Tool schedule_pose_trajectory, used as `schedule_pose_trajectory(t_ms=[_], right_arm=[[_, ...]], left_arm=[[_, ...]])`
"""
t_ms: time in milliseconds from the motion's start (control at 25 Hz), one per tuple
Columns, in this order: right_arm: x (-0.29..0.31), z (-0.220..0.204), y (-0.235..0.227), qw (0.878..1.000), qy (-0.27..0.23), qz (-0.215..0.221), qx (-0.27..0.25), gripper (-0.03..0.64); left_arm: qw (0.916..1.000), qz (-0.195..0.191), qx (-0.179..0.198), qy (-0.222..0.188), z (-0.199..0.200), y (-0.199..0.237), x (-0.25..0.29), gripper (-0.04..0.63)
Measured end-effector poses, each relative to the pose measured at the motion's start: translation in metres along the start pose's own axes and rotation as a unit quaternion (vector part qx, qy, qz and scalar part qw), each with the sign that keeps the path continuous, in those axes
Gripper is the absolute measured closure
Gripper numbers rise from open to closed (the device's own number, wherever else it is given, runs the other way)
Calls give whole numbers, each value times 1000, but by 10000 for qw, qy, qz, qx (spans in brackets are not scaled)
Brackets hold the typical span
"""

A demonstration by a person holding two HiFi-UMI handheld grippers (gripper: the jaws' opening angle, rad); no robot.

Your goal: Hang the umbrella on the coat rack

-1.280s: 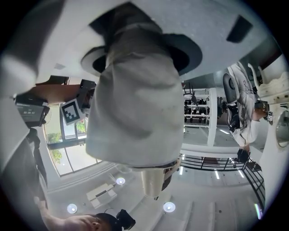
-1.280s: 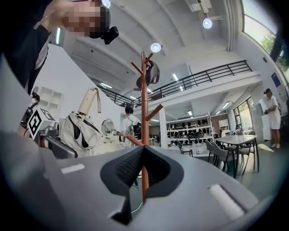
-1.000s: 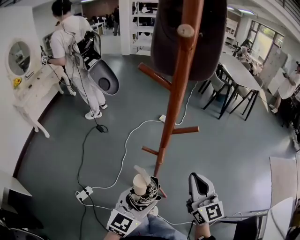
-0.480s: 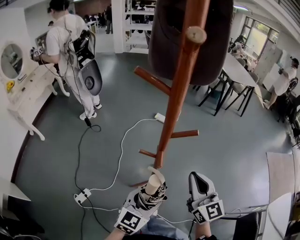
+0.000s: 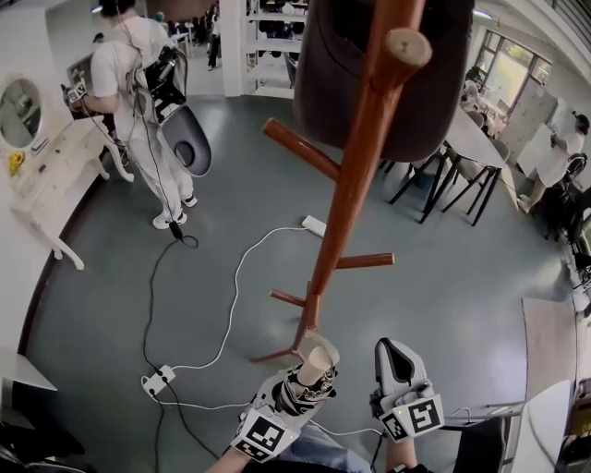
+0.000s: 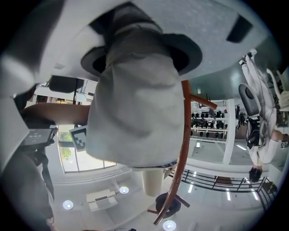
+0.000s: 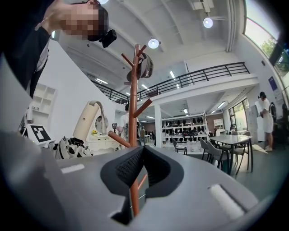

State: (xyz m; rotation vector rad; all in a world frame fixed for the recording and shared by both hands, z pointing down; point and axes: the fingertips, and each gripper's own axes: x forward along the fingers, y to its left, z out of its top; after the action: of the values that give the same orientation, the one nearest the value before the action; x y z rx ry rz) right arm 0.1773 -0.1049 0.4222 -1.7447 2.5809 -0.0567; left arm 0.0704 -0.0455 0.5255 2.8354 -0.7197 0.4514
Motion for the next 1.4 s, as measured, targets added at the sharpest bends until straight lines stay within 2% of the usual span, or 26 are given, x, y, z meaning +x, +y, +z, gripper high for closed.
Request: schedule_pose_trajectory(t_ms=[160,400,800,1400], right_arm=[[4,1,10,9998,-76,194,-58,614],[18,11,31,9980,-187,554,-223,614],[24,10,27,9977,-141,618,-248,614],[32,0,11,9983,-17,560,-188,614]], left_arm=[[9999,116,-119,-12,-6,3,2,295],[9997,237,-109,-41,-5,11,5,295],[9995,282,-172,-19,-10,21,17,295],[9997,38,-219,91,-15,15,37,295]])
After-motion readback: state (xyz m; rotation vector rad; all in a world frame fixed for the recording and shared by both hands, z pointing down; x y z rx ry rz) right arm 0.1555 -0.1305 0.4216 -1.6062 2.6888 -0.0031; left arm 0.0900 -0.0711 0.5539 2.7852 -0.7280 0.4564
